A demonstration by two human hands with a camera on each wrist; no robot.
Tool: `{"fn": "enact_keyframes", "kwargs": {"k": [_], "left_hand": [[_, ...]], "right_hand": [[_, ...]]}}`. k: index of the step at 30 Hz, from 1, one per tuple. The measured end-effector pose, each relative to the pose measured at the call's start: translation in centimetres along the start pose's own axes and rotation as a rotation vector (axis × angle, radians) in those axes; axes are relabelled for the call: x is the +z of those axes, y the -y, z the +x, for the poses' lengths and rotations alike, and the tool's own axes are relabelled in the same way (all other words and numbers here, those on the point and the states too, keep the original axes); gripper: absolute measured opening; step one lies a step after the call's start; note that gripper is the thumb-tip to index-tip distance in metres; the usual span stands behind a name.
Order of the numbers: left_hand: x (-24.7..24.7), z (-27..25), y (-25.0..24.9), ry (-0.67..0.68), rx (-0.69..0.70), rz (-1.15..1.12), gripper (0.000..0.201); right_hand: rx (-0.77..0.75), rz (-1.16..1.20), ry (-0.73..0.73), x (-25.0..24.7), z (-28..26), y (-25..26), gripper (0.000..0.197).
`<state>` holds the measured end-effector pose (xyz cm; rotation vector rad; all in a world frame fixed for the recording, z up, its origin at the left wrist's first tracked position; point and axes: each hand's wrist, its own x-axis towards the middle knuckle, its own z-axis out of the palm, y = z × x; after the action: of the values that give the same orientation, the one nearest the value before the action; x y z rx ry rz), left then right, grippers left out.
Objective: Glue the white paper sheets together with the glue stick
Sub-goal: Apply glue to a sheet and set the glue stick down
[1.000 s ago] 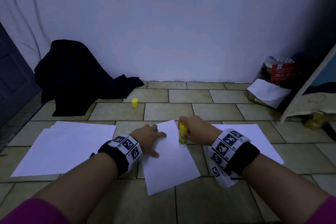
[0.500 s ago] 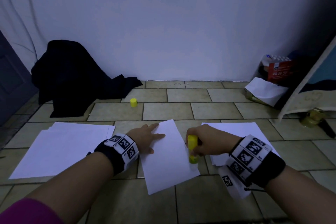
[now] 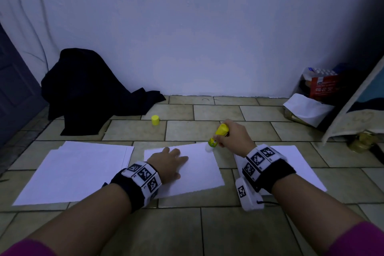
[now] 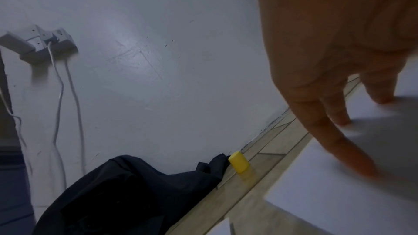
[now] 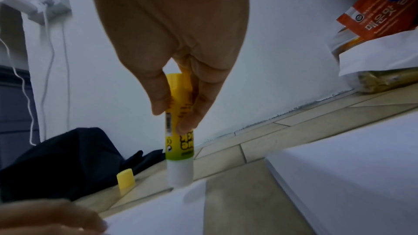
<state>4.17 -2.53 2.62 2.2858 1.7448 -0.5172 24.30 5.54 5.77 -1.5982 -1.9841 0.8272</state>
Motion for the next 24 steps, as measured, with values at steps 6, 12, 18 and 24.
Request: {"fn": "enact_keyframes", "kwargs": {"k": [6,12,18,24], "left_hand": [[0.0,0.7,-0.4,-0.017,0.033,-0.024,0.065],[-0.1,1.1,-0.4,-0.004,0.036,-0.035,0.067],[-0.2,1.0,-0.4,0.009,0.031,-0.041,0.065],[-0.2,1.1,-0.1,-0.002,0.049,-0.049,0.068]], "right_hand": [[-0.025,-0.030,-0.023,2.0,1.5,0.7,0.031],[-0.067,-0.048,0.022,3.4,2.5,1.7,0.027],[-0.103,-0.235,0.176,2.1,2.0,2.2,0.031],[-0.115,-0.464,0.324,-0.6,-0.4,1.6,0.028]]}}
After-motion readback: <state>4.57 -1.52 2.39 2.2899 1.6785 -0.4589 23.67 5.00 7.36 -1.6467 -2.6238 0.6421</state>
